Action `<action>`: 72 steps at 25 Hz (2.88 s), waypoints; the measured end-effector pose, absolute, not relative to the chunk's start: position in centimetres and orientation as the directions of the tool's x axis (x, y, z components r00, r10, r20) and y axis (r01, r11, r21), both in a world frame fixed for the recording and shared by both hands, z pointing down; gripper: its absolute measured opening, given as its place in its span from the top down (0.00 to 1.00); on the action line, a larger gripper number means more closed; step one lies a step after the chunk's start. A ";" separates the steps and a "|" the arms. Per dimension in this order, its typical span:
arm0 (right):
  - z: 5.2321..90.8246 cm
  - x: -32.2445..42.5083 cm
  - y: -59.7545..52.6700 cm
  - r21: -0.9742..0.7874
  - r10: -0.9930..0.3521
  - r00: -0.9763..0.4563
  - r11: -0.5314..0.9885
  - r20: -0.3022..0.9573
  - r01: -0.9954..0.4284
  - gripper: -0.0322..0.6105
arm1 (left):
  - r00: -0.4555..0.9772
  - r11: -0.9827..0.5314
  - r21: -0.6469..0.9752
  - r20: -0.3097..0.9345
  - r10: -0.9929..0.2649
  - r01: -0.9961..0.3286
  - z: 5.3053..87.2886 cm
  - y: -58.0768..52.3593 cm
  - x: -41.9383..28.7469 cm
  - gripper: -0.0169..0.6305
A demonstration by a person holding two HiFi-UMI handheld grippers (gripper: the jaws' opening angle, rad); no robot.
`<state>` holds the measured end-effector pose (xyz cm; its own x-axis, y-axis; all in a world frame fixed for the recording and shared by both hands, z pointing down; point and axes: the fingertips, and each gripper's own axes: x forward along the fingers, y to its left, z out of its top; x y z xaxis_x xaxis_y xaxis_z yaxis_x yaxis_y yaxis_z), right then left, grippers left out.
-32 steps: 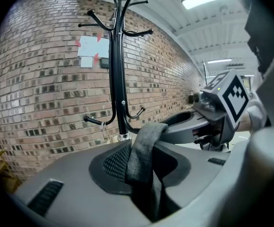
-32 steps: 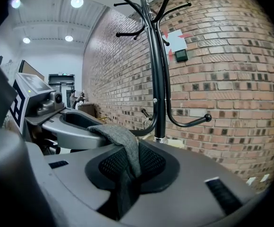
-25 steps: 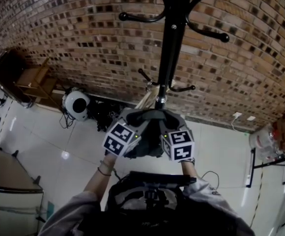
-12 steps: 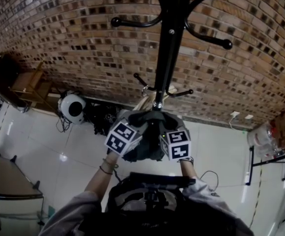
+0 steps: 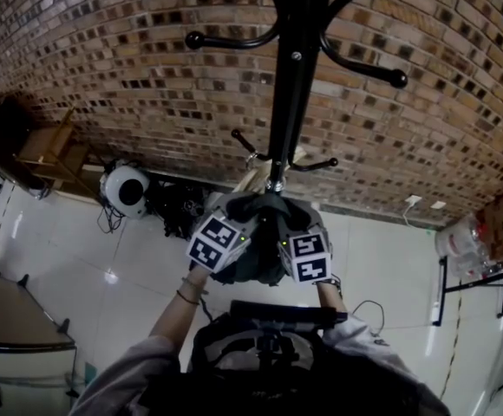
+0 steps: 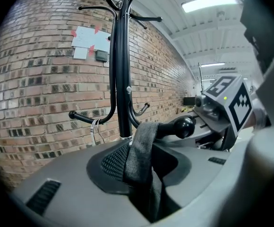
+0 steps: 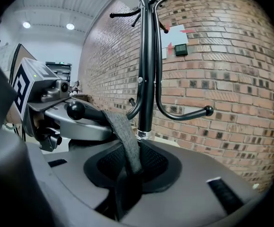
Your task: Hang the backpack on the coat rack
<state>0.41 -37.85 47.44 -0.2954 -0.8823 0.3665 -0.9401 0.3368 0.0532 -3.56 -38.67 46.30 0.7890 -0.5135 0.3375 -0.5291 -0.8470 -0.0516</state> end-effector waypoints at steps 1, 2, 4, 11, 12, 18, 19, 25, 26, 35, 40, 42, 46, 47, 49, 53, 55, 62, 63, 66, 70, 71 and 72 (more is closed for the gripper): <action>47.4 0.4 -37.7 0.053 -0.883 -0.295 0.336 0.365 -0.940 0.80 | 0.785 -0.842 -0.047 0.335 -0.520 -0.538 46.3 -38.6 -3.6 0.78; 47.4 0.3 -37.6 0.050 -0.883 -0.297 0.337 0.363 -0.940 0.80 | 0.780 -0.835 -0.041 0.333 -0.530 -0.549 46.4 -38.6 -3.7 0.78; 47.4 0.3 -37.3 0.042 -0.883 -0.303 0.340 0.359 -0.939 0.79 | 0.766 -0.817 -0.035 0.326 -0.554 -0.576 46.4 -38.4 -4.0 0.75; 47.2 1.2 -35.5 -0.018 -0.881 -0.334 0.349 0.336 -0.937 0.75 | 0.689 -0.750 -0.090 0.336 -0.642 -0.655 45.9 -37.7 -5.5 0.73; 47.4 1.5 -35.1 -0.042 -0.877 -0.344 0.351 0.334 -0.936 0.75 | 0.689 -0.744 -0.067 0.328 -0.646 -0.665 45.8 -37.5 -5.8 0.73; 49.1 2.2 -32.4 -0.103 -0.852 -0.377 0.366 0.364 -0.925 0.75 | 0.647 -0.681 0.007 0.319 -0.692 -0.732 46.4 -35.6 -7.2 0.77; 49.1 2.3 -31.8 -0.101 -0.851 -0.378 0.367 0.366 -0.925 0.77 | 0.635 -0.670 0.001 0.320 -0.703 -0.742 46.5 -35.1 -7.2 0.80; 49.3 4.0 -28.2 -0.120 -0.846 -0.391 0.374 0.362 -0.920 0.93 | 0.602 -0.635 0.017 0.337 -0.724 -0.773 47.6 -31.0 -6.1 0.93; 49.2 4.3 -27.5 -0.131 -0.845 -0.398 0.376 0.359 -0.917 0.93 | 0.598 -0.630 0.017 0.339 -0.726 -0.776 47.6 -30.3 -5.8 0.95; 48.0 7.3 -20.7 -0.215 -0.823 -0.455 0.403 0.340 -0.890 0.93 | 0.535 -0.547 0.073 0.348 -0.770 -0.834 47.7 -22.6 -3.5 0.97; 48.7 8.8 -16.8 -0.239 -0.793 -0.500 0.440 0.350 -0.866 0.94 | 0.485 -0.482 0.103 0.360 -0.797 -0.870 48.3 -18.1 -2.5 0.97; 49.3 9.1 -15.3 -0.247 -0.777 -0.521 0.459 0.355 -0.853 0.94 | 0.464 -0.460 0.104 0.368 -0.806 -0.882 48.6 -16.4 -2.1 0.97; 49.6 8.5 -12.2 -0.266 -0.741 -0.573 0.508 0.350 -0.819 0.94 | 0.439 -0.423 0.130 0.378 -0.815 -0.897 49.4 -12.6 -1.3 0.97; 49.6 8.1 -11.6 -0.271 -0.732 -0.587 0.521 0.347 -0.810 0.94 | 0.433 -0.415 0.133 0.381 -0.817 -0.900 49.5 -11.8 -1.2 0.97; 49.6 7.3 -10.6 -0.276 -0.716 -0.607 0.541 0.345 -0.795 0.94 | 0.424 -0.403 0.139 0.382 -0.821 -0.905 49.7 -10.7 -1.1 0.97; 49.7 6.2 -9.2 -0.292 -0.698 -0.630 0.558 0.341 -0.777 0.94 | 0.427 -0.398 0.159 0.394 -0.814 -0.904 50.3 -8.9 -0.9 0.97; 49.8 5.7 -8.6 -0.300 -0.694 -0.636 0.561 0.337 -0.772 0.94 | 0.431 -0.401 0.160 0.404 -0.807 -0.902 50.8 -8.3 -0.9 0.97; 49.5 5.4 -8.0 -0.303 -0.711 -0.621 0.543 0.330 -0.783 0.94 | 0.452 -0.422 0.168 0.420 -0.787 -0.891 51.6 -7.3 -1.6 0.97; 49.5 5.2 -7.9 -0.305 -0.714 -0.617 0.538 0.332 -0.786 0.94 | 0.457 -0.428 0.167 0.419 -0.785 -0.888 51.5 -7.1 -1.7 0.97; 49.4 4.5 -7.5 -0.303 -0.723 -0.603 0.523 0.337 -0.796 0.94 | 0.478 -0.461 0.146 0.403 -0.780 -0.875 51.0 -6.8 -2.0 0.97; 49.5 2.7 -6.6 -0.279 -0.728 -0.590 0.521 0.348 -0.807 0.94 | 0.504 -0.497 0.130 0.399 -0.766 -0.858 51.1 -6.1 -3.1 0.97; 49.5 2.2 -6.4 -0.276 -0.728 -0.590 0.521 0.349 -0.807 0.94 | 0.513 -0.504 0.134 0.393 -0.763 -0.853 51.1 -6.0 -3.4 0.97; 49.5 1.8 -6.3 -0.274 -0.730 -0.587 0.520 0.350 -0.809 0.94 | 0.521 -0.511 0.138 0.386 -0.761 -0.848 51.1 -5.9 -3.7 0.97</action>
<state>1.79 -6.25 49.48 -0.5875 -0.7296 0.3500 -0.8090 0.5201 -0.2738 -3.73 -5.94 51.05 0.5212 -0.7613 0.3858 -0.8485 -0.5109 0.1380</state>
